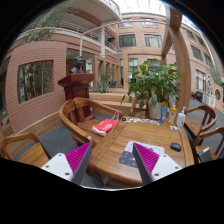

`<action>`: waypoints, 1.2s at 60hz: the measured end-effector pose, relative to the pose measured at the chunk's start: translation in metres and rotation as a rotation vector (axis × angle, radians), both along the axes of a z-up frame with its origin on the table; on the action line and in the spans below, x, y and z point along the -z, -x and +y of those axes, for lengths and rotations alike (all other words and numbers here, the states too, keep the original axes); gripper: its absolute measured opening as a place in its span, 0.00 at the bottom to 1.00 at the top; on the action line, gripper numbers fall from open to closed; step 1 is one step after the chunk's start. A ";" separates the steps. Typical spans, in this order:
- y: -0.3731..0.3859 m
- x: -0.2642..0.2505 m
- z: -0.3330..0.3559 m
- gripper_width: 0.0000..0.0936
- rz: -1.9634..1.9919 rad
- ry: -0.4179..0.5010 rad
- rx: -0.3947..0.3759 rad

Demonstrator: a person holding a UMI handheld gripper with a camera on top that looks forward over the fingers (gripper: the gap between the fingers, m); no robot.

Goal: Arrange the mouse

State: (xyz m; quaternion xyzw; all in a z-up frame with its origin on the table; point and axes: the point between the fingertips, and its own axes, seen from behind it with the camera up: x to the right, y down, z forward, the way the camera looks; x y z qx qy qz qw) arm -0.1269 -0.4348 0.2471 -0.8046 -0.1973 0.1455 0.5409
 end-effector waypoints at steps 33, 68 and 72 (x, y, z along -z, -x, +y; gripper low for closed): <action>-0.249 0.197 0.134 0.89 -0.213 0.177 0.347; -0.344 0.248 0.341 0.90 -0.208 0.184 0.499; -0.341 0.245 0.356 0.89 -0.209 0.172 0.486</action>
